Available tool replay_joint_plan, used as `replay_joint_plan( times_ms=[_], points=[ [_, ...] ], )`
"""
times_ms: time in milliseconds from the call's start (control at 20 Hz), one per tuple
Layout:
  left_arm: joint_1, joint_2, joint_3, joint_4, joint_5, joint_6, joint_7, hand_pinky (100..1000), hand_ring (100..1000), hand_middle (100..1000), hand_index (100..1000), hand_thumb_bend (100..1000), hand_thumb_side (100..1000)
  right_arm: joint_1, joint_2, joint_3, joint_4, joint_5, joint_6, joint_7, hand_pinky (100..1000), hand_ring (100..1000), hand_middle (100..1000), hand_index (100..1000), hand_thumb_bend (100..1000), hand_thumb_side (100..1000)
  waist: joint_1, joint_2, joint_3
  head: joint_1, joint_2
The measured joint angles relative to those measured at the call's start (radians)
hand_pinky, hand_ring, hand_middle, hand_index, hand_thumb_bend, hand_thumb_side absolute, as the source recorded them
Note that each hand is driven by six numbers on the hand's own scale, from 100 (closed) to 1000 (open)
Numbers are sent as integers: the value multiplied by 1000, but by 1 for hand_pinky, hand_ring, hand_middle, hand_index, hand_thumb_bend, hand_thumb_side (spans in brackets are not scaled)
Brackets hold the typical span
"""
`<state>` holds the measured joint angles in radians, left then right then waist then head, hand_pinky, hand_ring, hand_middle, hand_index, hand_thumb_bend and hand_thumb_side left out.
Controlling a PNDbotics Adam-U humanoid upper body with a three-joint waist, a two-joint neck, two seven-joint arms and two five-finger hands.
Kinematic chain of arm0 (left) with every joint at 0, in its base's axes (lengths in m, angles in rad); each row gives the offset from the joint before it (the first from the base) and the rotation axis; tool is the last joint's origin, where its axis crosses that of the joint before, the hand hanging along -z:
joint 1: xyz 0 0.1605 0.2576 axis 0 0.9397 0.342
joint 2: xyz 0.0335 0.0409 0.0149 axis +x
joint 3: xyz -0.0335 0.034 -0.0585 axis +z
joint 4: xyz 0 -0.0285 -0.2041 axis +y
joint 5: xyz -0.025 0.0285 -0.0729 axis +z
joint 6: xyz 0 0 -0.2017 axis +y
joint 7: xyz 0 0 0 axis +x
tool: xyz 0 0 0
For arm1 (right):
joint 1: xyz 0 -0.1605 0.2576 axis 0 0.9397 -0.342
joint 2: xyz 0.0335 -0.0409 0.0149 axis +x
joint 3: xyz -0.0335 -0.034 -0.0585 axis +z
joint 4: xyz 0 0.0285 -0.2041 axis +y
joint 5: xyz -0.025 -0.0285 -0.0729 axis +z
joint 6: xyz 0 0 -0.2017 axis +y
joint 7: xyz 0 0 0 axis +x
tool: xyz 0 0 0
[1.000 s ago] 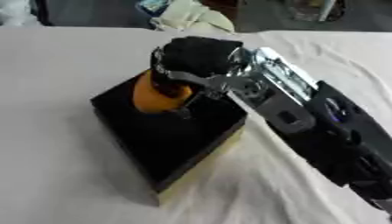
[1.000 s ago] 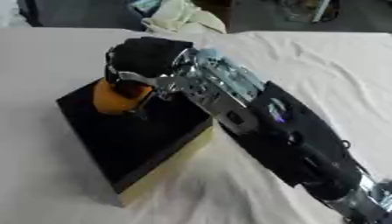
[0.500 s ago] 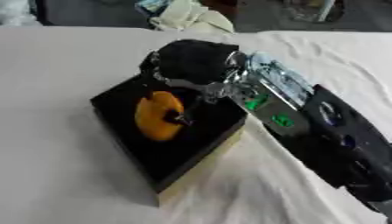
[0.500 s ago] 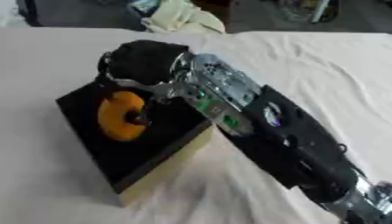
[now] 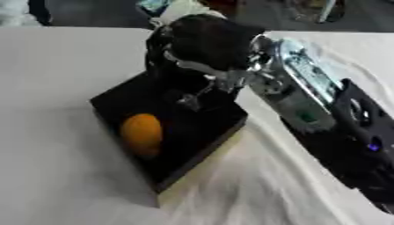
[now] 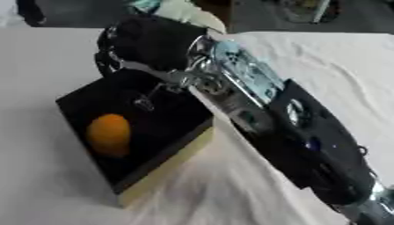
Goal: Pick up objects on the table and place them in the box.
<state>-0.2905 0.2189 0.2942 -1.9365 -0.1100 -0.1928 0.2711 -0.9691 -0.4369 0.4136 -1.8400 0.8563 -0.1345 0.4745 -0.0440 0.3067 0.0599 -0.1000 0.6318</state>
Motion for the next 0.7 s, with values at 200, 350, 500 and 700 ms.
replay_joint_plan(
  times_ms=[200,350,500,700],
  points=[
    [1,0,1,0,0,0,4,439,475,619,509,148,680,58,-80,-122,-102,-90,108,-111,557,534,512,661,100,243,1,-1,-11,12,0],
    [1,0,6,0,-2,1,10,439,475,619,510,148,677,121,-152,-213,-133,-181,171,-245,544,533,514,686,100,319,6,-1,-19,22,0],
    [1,0,9,0,-4,-2,16,439,475,619,510,148,675,198,-218,-293,-140,-267,192,-381,563,563,563,750,100,418,16,-1,-29,30,0],
    [1,1,14,0,-6,-5,25,439,475,619,510,148,672,310,-285,-382,-144,-351,182,-502,585,591,608,792,100,492,29,0,-42,39,1]
  ],
)
